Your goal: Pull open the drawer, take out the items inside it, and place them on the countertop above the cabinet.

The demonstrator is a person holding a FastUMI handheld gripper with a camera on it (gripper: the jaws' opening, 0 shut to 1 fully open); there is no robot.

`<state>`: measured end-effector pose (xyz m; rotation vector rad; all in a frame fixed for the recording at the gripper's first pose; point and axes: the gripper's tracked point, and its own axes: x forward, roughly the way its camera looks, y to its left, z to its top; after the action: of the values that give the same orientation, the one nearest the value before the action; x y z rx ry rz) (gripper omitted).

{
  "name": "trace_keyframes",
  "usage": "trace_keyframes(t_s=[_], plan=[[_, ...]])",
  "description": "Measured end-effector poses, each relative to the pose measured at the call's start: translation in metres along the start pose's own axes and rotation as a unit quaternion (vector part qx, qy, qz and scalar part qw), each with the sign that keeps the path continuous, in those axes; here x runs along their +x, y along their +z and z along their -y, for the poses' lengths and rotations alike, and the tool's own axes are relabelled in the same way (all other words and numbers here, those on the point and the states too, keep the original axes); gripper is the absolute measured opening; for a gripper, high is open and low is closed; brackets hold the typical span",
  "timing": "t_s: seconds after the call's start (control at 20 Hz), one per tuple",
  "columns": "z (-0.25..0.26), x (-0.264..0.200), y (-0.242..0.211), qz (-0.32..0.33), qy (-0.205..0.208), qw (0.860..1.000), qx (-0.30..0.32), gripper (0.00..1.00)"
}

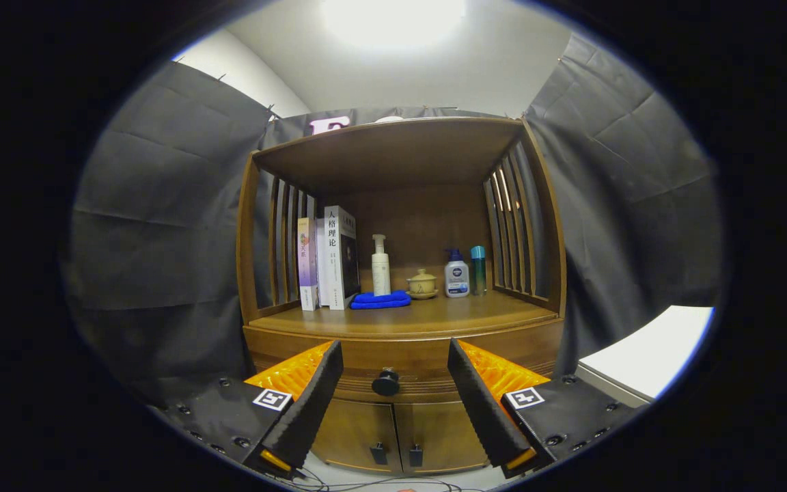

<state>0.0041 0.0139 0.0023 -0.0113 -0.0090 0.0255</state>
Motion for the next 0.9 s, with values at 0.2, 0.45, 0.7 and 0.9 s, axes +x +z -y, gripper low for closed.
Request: trace_keyframes(t_s=[0.2,0.45,0.7,0.9], plan=[[0.001,0.011,0.0,-0.005,-0.004,1.0,0.0,0.98],[-0.002,0.04,-0.008,-0.024,-0.007,1.0,0.01,0.98],[-0.008,0.07,-0.03,-0.055,-0.009,0.998,0.009,0.98],[-0.014,0.085,-0.049,-0.075,-0.001,0.997,0.003,0.98]])
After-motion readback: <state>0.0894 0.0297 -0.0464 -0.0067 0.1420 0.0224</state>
